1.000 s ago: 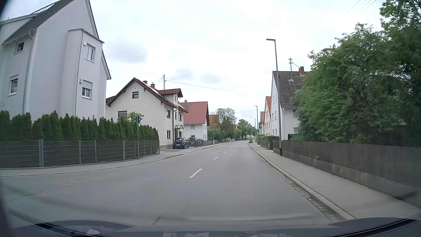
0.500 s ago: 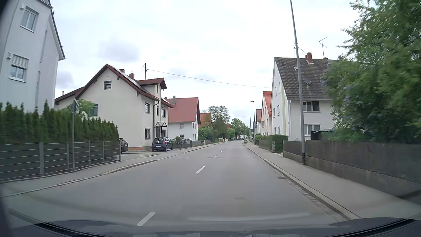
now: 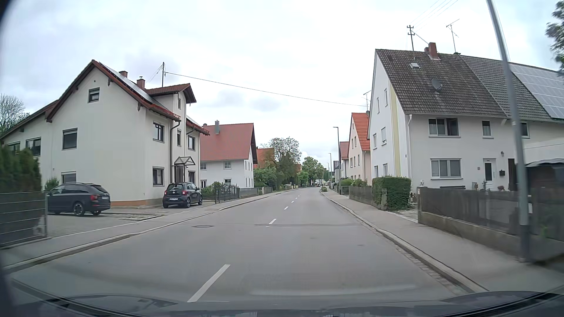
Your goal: Follow the waypoints while adhering to traffic rules and regulations
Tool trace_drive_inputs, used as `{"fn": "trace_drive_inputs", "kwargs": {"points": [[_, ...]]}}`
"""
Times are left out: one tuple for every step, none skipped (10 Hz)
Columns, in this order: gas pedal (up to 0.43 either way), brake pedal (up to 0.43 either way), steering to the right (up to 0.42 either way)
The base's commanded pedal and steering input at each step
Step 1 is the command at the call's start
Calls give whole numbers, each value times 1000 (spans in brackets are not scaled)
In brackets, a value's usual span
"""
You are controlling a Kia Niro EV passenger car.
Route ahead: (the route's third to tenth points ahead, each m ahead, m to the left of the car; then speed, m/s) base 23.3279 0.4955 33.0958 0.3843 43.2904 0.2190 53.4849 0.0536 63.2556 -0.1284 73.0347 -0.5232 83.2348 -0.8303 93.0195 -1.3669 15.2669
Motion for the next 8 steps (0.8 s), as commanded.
{"fn": "trace_drive_inputs", "kwargs": {"points": [[169,6,9],[169,6,7],[169,12,5],[169,6,4],[169,6,4],[169,6,4],[169,12,4],[169,6,4]]}}
